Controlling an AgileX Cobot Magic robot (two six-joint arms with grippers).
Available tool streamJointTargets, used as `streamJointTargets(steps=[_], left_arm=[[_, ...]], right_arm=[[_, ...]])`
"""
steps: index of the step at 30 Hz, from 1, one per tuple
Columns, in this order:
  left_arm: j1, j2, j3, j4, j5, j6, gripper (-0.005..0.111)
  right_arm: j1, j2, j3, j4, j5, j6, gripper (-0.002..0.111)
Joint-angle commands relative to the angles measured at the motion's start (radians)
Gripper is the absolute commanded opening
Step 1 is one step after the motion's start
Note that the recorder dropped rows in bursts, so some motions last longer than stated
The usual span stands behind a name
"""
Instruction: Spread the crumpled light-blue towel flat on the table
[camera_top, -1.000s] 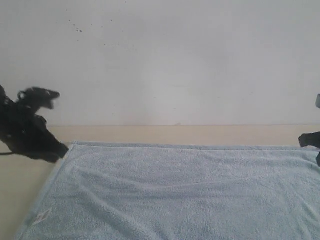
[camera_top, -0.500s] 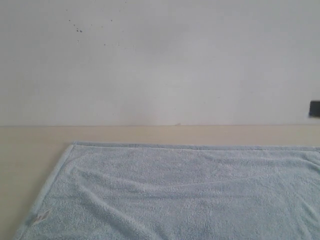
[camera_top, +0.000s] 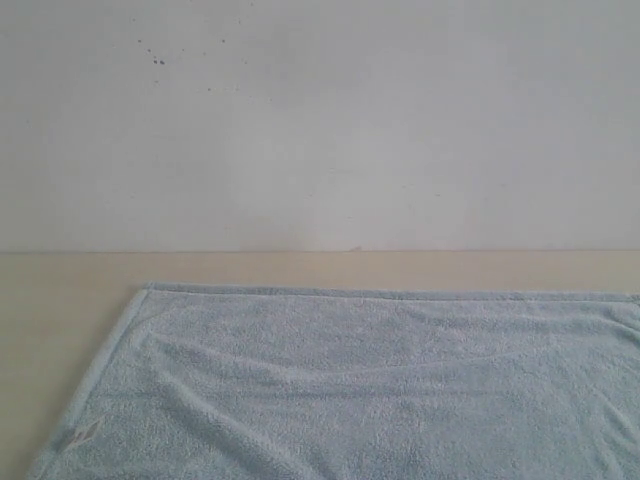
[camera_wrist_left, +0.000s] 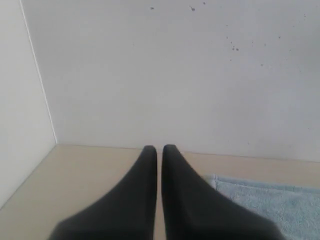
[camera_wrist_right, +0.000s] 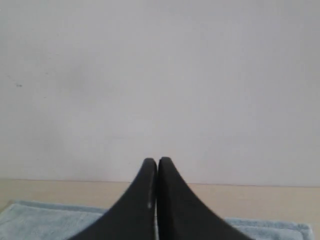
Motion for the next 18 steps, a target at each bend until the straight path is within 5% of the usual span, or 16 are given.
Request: streamJointTargets(steps=[1, 6, 18], left_arm=[[-0.001, -0.161, 0.093, -0.039, -0.031, -0.021, 0.004], [-0.003, -0.364, 0.137, -0.243, -0.071, -0.018, 0.004], [-0.003, -0.433, 0.403, -0.235, -0.185, 0.129, 0.004]], right_arm=[[0.000, -0.170, 0.003, -0.003, 0.146, 0.029, 0.000], [0.000, -0.363, 0.003, -0.007, 0.155, 0.013, 0.000], [0.000, -0.442, 0.174, -0.007, 0.025, -0.091, 0.000]])
